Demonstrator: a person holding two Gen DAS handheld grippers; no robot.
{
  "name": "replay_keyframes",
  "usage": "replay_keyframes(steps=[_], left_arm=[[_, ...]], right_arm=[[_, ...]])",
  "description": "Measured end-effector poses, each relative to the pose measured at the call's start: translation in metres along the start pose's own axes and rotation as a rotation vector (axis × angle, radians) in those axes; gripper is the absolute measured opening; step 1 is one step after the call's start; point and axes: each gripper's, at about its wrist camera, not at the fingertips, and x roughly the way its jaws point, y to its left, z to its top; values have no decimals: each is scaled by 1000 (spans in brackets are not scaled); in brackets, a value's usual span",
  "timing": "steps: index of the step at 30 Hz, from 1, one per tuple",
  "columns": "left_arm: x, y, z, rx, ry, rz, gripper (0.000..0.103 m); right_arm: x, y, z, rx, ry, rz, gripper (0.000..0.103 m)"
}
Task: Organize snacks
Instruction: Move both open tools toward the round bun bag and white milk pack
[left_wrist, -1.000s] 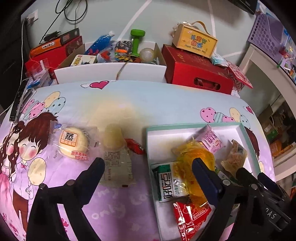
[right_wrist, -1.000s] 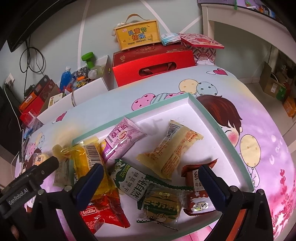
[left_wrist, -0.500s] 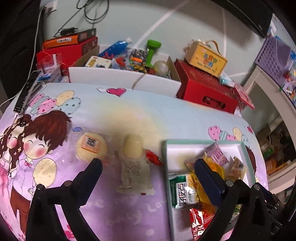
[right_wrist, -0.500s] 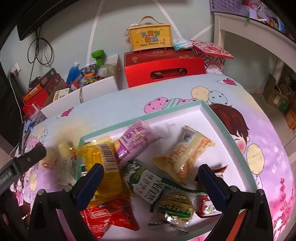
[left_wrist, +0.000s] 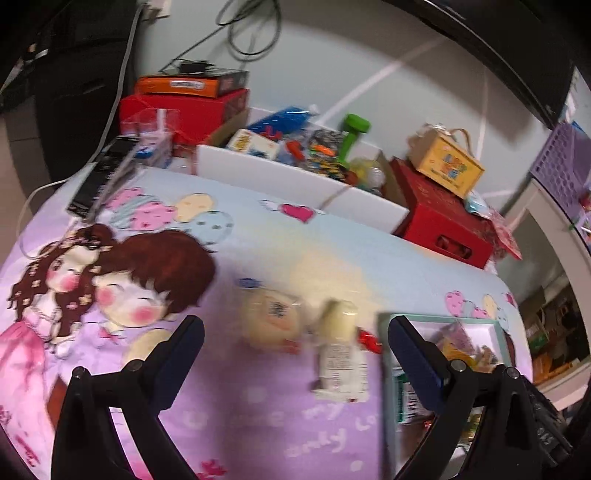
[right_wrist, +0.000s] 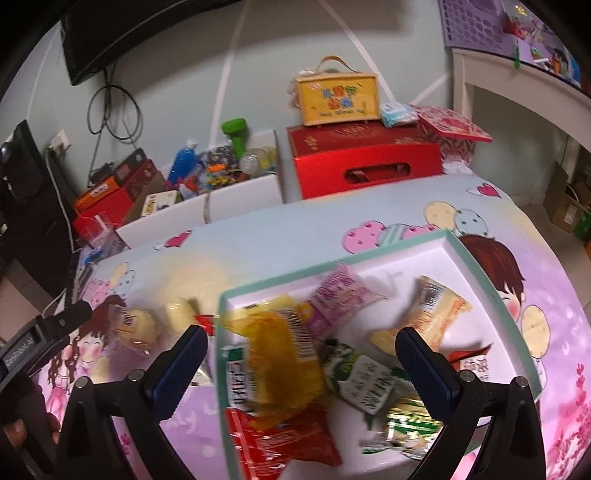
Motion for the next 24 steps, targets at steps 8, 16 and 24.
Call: replay_keyframes(steps=[8, 16, 24], left_arm=[[-6, 54, 3, -92, 7, 81, 100], [-4, 75, 3, -116, 28, 111, 100], [10, 73, 0, -106, 47, 65, 100]], right_arm=[[6, 37, -6, -53, 8, 72, 103], [18, 87, -20, -157, 43, 141, 103], [39, 120, -36, -238, 87, 152, 102]])
